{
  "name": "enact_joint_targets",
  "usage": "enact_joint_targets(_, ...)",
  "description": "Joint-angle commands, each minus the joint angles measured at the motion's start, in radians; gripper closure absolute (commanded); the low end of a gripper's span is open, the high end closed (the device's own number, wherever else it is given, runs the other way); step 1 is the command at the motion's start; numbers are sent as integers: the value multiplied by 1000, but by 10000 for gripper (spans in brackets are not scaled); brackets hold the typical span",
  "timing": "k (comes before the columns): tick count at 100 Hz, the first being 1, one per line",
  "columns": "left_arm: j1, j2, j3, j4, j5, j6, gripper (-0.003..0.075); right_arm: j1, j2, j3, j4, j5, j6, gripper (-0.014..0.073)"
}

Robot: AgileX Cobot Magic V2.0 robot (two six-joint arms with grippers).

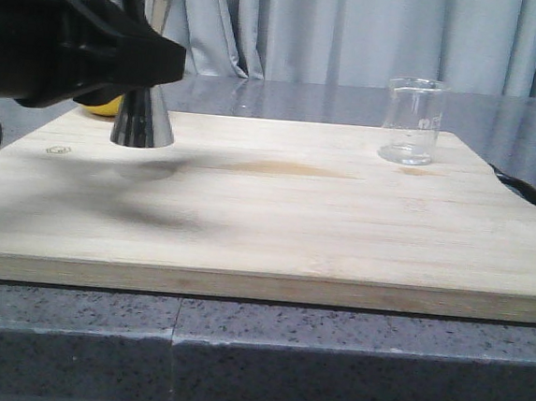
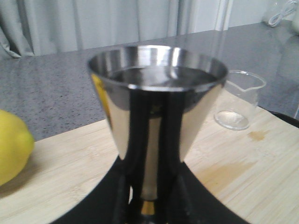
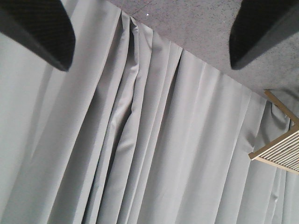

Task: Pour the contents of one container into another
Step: 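Move the jigger with the left gripper toward the lemon and lower it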

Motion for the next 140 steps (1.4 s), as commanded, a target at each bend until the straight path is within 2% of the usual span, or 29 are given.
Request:
enact_joint_targets(1,27,-33,-14,-16,-118,5,739,-6,-23,-29,26,-45,7,-13)
enact_joint_targets(14,64,-27,-8,-16,-143,5,739,-6,-23,-29,15,-55,47,-13)
enact_joint_targets(53,64,65,-8,-13,-217,5,739,-6,-23,-29,-7,-56,57,-13)
enact_joint_targets(140,62,131,-8,40,-247,-3,739,-6,-23,-29,-10,-56,55,-13)
